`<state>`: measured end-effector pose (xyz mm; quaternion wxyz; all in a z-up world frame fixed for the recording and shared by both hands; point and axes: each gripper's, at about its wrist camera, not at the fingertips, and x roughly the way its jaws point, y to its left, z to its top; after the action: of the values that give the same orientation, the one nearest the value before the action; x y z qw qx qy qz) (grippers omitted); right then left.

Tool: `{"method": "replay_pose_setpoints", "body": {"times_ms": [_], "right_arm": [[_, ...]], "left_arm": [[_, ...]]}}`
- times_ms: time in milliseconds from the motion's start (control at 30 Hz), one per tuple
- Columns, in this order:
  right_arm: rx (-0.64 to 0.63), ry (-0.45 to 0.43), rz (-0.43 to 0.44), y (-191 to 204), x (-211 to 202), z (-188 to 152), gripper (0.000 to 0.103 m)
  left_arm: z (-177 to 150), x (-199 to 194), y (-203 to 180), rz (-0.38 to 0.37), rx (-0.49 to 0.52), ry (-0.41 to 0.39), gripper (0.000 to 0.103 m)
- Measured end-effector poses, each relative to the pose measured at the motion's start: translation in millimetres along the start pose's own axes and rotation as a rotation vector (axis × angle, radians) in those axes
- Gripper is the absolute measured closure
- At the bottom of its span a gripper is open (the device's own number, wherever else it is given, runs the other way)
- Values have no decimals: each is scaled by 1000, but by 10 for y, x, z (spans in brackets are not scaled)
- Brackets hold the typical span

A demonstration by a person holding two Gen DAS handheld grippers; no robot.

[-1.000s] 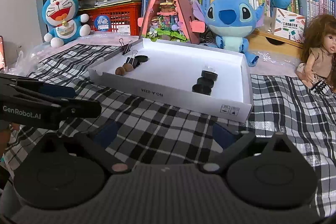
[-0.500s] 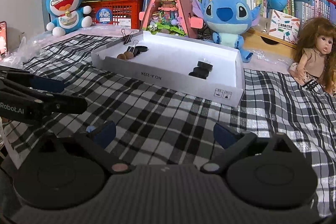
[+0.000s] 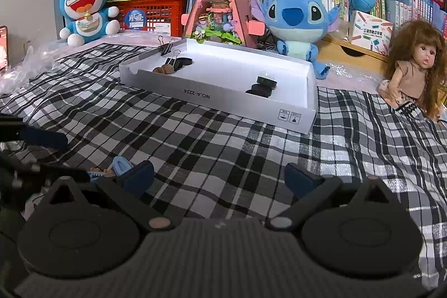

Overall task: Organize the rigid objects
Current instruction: 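Grasp a blue hair clip with the left gripper while the right gripper grasps another blue clip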

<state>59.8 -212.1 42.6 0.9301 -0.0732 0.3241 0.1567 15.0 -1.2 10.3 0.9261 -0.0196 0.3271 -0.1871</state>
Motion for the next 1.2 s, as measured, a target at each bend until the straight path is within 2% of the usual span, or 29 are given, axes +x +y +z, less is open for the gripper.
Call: {"method": "replay_pose_setpoints", "body": {"times_ms": [67,133,200,267,300,333,367,633,1033,1200], "right_arm": [[-2,1,-1,2,-4,-8,0],[-6,1,-1,10,-7,-16,0],[-8,1,-1,19,-8,-27,0],[-5,2,0,24,-8,-31,0],[-3,3,2,26,-9,-37,0],[-2,4,4,28,-8,-39,0],[-1,4,5,28,-8,-40,0],[-1,2,45,77,-9,-41,0],[-71,13,106,325,99,-33,1],[-108,20,129,436,159,-15,8]], "left_arm": [[-17,6,-65,-11,13,-4,25],[-25,29,-115,-25,25,-3,30],[-23,65,-155,-38,40,0,43],[-29,77,-193,-49,60,-6,68],[-33,83,-204,-60,66,-5,74],[-35,92,-205,-65,63,0,88],[-30,100,-199,-67,59,5,91],[11,60,-54,-41,27,0,92],[52,42,180,12,-13,-6,91],[51,42,203,20,-18,-9,91]]}}
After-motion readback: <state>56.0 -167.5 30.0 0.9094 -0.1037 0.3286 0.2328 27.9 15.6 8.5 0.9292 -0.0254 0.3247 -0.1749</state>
